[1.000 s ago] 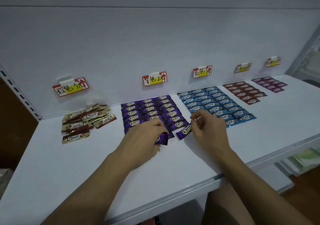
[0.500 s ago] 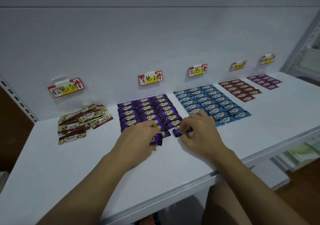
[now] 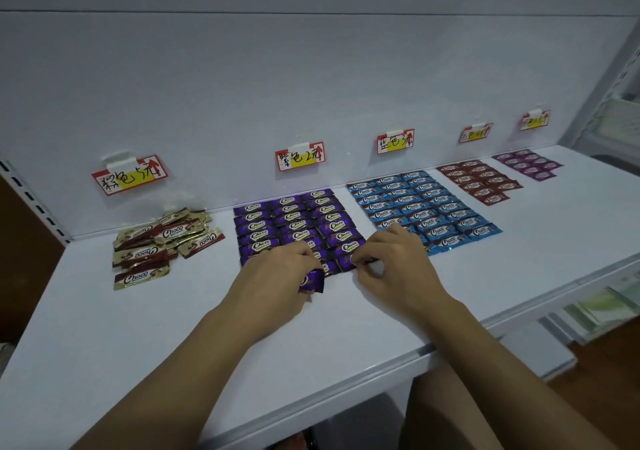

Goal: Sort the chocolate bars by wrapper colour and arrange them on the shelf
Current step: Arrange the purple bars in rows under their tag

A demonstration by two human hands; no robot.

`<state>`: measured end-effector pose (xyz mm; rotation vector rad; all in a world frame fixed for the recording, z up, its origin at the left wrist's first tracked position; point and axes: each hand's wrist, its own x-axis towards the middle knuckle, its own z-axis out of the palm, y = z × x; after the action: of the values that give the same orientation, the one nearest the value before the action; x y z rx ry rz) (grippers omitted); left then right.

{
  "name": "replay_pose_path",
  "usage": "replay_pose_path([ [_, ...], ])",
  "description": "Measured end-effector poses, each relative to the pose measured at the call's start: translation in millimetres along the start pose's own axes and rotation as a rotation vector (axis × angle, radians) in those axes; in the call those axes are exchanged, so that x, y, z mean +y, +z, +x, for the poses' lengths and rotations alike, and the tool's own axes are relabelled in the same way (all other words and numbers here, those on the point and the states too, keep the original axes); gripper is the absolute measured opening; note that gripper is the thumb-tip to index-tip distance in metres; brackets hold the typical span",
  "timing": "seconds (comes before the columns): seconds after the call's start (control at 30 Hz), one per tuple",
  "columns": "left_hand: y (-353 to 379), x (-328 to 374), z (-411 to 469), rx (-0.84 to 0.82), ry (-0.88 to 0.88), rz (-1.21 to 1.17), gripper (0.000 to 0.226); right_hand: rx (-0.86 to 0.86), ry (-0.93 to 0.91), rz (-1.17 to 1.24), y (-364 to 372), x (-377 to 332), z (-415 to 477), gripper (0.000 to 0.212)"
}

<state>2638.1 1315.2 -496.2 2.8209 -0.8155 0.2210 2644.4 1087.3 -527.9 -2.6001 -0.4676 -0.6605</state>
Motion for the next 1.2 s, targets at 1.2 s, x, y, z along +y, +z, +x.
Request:
replay_pose_path([
  [1.2, -45, -52, 6, 0.410, -0.805, -2.345, 0.024, -0.194, -0.350, 0.299, 27, -76, 45, 0.027],
])
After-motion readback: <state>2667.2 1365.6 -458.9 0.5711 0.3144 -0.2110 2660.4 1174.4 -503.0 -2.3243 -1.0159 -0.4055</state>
